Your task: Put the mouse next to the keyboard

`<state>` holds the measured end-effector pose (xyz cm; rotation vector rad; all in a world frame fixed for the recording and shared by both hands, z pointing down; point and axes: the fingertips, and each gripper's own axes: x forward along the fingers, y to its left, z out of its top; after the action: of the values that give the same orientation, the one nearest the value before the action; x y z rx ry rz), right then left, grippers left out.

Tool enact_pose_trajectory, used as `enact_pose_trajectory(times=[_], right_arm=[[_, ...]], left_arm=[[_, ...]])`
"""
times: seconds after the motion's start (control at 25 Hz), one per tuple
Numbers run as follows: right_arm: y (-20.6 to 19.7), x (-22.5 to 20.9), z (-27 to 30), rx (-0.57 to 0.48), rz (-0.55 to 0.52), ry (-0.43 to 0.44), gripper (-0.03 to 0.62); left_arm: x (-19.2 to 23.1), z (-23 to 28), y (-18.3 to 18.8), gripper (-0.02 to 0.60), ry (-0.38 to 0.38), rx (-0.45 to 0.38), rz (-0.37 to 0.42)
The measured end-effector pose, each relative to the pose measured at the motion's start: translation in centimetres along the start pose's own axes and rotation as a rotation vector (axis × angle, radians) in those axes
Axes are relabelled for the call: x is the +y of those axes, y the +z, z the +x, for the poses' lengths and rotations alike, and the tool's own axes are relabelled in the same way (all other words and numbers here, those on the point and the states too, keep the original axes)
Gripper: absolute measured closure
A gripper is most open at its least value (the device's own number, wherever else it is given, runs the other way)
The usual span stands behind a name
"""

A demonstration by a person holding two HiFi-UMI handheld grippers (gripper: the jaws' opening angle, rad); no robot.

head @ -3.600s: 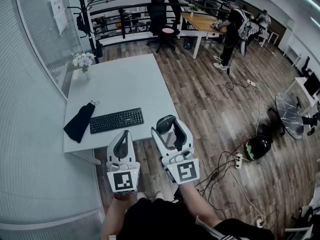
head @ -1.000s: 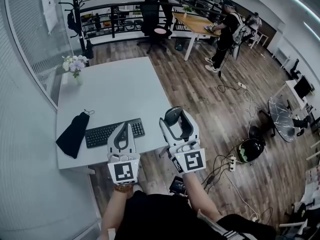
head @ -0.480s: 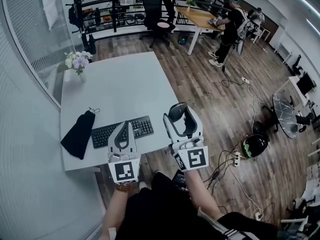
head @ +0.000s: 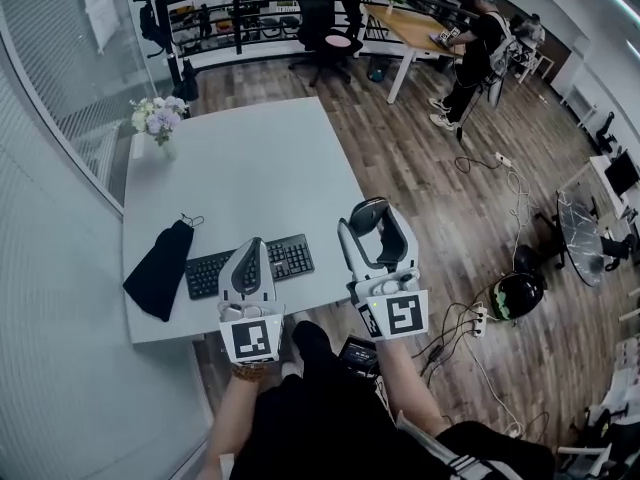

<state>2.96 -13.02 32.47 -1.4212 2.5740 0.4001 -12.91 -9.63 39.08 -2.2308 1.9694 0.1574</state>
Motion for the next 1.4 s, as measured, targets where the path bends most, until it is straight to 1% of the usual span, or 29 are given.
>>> enact_pose_trajectory(times=[0.28,0.48,0.68,1.04,1.16,1.24,1.4], right_arm=[[-1.2,-1.6,3.5,-0.004,0.005,0.005,0.307],[-1.8,-2.4,5.2,-0.002,0.005,0.014,0.307],[-2.2,-3.2,6.8,-0.004,0.007,0.016,0.309],[-3.1,-4.6,8.8,-0.005,0.009,0.003,0.309],[-3.2,-5.0,9.4,-0.007,0.009,0.001,0.309],[-3.1,-5.2,9.8,-0.012,0.007,0.003,0.309],[-3.3,-5.7,10.9,-0.012,0.000,0.005,0.309]], left_arm=[[1.6,2.9,-1.1,0.571,0.026,0.017,0.000],[1.7,4.6,-1.6,0.571,0.022,0.027,0.016],[2.0,6.3,-2.0,0.571,0.022,0.025,0.001],[2.2,9.2,-2.0,0.571,0.010,0.016,0.009],[2.4,9.9,-2.1,0.571,0.006,0.025,0.018],[2.6,10.5,-2.0,0.571,0.012,0.020,0.004],[2.9,11.7,-2.6,0.571,0.000,0.029,0.025]])
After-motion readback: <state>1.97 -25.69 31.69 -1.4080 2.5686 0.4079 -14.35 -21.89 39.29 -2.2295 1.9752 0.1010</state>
